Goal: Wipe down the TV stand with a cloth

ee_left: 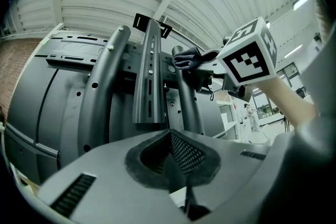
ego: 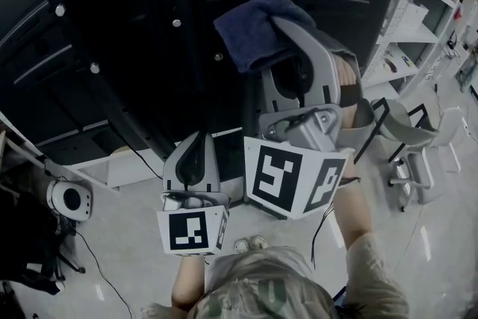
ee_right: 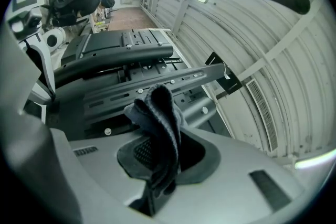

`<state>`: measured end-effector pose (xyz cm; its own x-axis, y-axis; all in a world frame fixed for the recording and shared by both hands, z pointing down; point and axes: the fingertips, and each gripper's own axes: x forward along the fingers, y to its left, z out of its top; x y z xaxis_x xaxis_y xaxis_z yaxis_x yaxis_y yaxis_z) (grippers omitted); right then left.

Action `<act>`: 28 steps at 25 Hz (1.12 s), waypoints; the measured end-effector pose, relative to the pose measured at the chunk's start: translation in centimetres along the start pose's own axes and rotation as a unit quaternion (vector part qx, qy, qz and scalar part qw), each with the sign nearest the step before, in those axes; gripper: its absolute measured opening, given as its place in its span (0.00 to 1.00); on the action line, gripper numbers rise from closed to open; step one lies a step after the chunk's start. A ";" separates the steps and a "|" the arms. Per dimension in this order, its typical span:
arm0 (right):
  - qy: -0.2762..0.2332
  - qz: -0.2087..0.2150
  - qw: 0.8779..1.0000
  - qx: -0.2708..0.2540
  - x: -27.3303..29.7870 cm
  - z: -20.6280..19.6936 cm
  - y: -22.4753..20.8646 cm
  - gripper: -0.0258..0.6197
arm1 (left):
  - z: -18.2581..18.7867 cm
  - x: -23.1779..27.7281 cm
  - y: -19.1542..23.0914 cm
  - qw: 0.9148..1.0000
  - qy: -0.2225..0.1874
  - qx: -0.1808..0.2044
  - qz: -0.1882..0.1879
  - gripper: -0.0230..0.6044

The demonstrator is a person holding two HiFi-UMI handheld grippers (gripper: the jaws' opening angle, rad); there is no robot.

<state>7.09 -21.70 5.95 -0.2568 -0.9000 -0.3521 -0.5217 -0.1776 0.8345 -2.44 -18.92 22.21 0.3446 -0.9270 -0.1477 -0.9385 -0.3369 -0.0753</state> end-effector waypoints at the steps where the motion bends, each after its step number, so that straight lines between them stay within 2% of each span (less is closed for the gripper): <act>1: 0.002 0.000 1.000 0.000 -0.1 -0.1 0.2 0.13 | -0.1 0.0 0.0 1.000 0.001 -0.001 0.000 0.06; 6: 0.011 -0.004 1.000 -0.001 -0.7 -0.7 1.0 0.13 | -0.2 -0.1 0.1 1.000 0.001 -0.004 0.001 0.06; 28: 0.043 0.060 0.997 0.004 -2.7 -3.4 6.6 0.13 | -1.4 -0.2 -0.3 1.000 0.011 -0.016 -0.001 0.06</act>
<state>7.17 -21.79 13.84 -0.2470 -0.9456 -0.2117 -0.4985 -0.0633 0.8646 -2.25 -18.90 23.61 0.3466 -0.9295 -0.1260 -0.9380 -0.3439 -0.0430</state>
